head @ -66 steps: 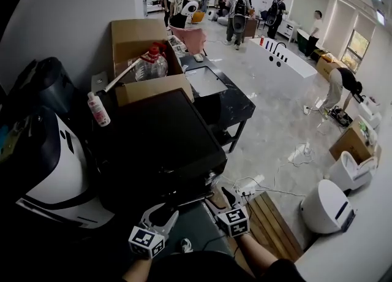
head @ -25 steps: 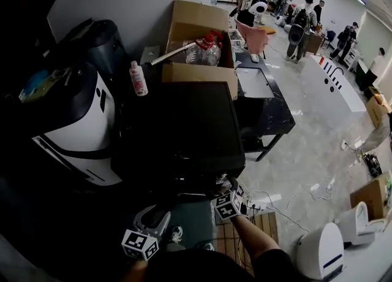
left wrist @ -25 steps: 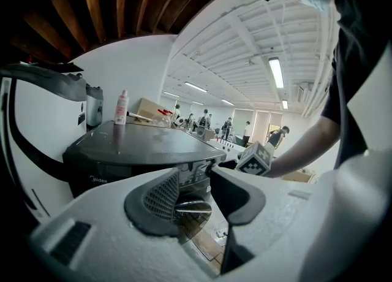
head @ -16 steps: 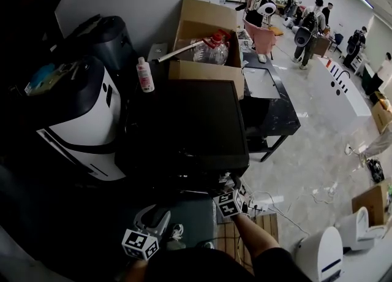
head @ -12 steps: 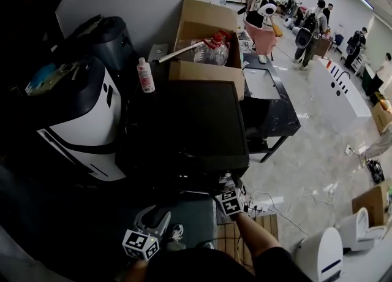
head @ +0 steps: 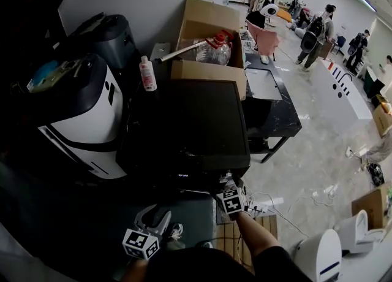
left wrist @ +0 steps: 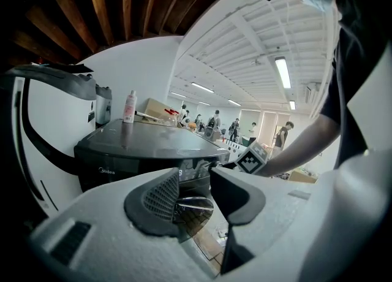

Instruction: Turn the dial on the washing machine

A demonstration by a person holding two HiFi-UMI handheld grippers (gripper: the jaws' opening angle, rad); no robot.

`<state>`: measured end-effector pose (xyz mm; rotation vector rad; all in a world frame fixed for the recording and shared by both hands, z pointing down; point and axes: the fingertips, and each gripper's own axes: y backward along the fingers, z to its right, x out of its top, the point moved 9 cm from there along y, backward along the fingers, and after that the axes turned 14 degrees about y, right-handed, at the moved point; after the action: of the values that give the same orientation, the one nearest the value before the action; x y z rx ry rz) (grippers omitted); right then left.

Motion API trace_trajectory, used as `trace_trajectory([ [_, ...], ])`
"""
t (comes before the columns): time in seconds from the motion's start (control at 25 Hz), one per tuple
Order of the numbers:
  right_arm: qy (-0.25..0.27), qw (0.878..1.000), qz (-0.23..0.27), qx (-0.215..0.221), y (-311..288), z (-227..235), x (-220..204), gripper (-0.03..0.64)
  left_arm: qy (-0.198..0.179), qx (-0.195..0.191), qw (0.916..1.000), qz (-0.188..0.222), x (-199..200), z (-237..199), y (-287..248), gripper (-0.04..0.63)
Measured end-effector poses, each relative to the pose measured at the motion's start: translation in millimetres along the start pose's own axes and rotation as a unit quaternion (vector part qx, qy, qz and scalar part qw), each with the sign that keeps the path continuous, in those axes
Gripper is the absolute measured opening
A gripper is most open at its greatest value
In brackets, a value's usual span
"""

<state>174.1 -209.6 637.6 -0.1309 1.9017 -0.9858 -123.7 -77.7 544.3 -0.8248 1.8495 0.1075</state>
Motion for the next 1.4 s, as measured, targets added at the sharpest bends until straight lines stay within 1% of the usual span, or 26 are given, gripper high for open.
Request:
trace_trajectory([
  [0.12, -0.019, 1.0, -0.012, 0.008, -4, 1, -4, 0.483, -0.002, 0.004, 1.0, 0.002, 4, 2, 1, 0.152],
  [0.48, -0.036, 0.999, -0.007, 0.006, -8, 1, -7, 0.483, -0.005, 0.012, 0.9999, -0.003, -1, -5, 2, 0.152],
  [0.68, -0.062, 0.998, -0.015, 0.025, -15, 0, -11, 0.483, -0.005, 0.009, 0.9999, 0.0, 5, -1, 1, 0.152],
  [0.96, -0.068, 0.997, -0.017, 0.026, -17, -1, -13, 0.483, -0.01, 0.024, 0.9996, -0.008, 1, -7, 6, 0.152],
  [1.08, -0.069, 0.997, -0.021, 0.025, -18, -2, -12, 0.485, -0.008, 0.021, 0.9997, -0.004, 4, -6, 6, 0.152],
  [1.2, -0.067, 0.997, -0.023, 0.034, -20, -4, -14, 0.485, -0.014, 0.019, 0.9997, -0.004, 4, -6, 6, 0.152],
  [1.4, -0.062, 0.997, -0.027, 0.047, -24, -11, -15, 0.485, -0.012, 0.023, 0.9996, -0.005, 2, -7, 7, 0.153],
])
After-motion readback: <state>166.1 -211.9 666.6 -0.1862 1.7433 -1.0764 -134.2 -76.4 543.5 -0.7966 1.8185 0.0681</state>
